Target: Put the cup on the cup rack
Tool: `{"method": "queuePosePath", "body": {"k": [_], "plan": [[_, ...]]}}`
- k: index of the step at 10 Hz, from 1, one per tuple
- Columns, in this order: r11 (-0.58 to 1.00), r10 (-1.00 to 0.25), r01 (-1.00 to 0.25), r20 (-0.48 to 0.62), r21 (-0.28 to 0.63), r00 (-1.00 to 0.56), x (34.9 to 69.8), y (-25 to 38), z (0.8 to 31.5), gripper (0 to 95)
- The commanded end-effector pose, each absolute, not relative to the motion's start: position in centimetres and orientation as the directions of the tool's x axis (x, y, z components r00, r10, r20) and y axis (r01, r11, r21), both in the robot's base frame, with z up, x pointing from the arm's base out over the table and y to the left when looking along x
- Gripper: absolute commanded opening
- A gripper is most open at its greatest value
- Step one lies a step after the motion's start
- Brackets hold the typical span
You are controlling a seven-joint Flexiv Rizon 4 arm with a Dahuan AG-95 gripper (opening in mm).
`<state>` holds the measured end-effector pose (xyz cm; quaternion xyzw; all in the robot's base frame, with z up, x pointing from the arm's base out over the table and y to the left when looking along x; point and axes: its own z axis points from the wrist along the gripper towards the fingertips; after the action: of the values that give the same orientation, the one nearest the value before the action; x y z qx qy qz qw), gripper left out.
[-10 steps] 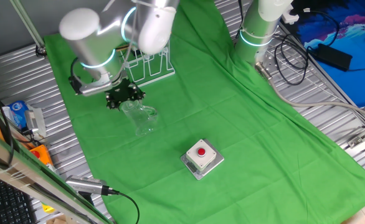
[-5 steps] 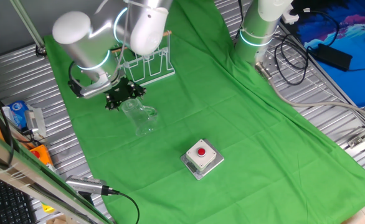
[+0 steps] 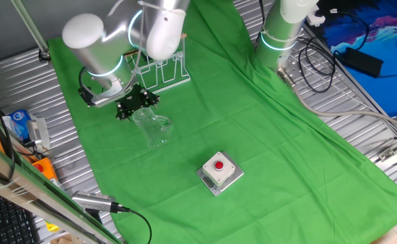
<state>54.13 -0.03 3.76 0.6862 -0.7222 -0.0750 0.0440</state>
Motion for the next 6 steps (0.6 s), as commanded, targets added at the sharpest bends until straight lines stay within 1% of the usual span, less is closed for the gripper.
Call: {"method": "queuePosePath", "body": {"k": [1, 3, 6], "plan": [[0.046, -0.998, -0.991, -0.028, 0.129, -0.05, 53.96, -0.13, 3.59, 95.0], [0.049, -0.998, -0.995, -0.029, 0.089, -0.052, 53.92, -0.22, 3.37, 95.0], [0.056, -0.998, -0.996, -0.029, 0.071, -0.058, 53.9, -0.34, 2.97, 95.0]]}}
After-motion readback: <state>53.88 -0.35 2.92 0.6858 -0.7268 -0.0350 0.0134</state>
